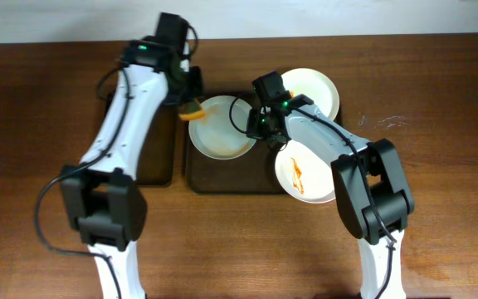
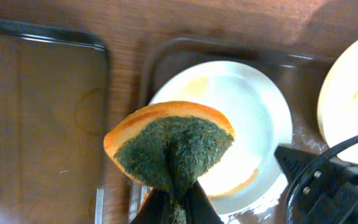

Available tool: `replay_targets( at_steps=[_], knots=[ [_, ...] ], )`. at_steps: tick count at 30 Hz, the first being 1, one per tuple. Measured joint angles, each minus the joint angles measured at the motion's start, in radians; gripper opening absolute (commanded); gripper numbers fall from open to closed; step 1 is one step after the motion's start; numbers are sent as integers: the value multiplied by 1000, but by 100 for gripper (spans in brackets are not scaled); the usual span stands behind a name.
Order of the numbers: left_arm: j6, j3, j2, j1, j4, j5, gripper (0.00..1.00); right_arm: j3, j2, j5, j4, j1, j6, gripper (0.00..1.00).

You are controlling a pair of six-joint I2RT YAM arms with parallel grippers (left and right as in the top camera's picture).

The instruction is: Clean dirty plates on tray and stack at the side

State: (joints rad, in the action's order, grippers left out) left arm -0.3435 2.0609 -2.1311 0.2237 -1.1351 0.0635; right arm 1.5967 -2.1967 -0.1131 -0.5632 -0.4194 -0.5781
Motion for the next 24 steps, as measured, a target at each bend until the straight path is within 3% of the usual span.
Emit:
replay_targets(
  at_steps=[3,6,9,13,16,24],
  knots=[
    [57,0,81,-152,-21,41,0,0,24,-34,-10,6,85,4],
    [67,0,87,-271,-21,103,0,0,190,190,-64,-39,150,4],
    [68,0,87,-287,-24,122,0,0,285,450,-64,-135,172,4],
    [68,0,87,-285,-24,133,0,0,286,796,-72,-288,190,4],
    [68,0,87,-285,-24,135,0,0,286,926,-72,-327,202,4],
    [68,0,87,-323,24,136,0,-2,286,842,185,-389,308,4]
  ],
)
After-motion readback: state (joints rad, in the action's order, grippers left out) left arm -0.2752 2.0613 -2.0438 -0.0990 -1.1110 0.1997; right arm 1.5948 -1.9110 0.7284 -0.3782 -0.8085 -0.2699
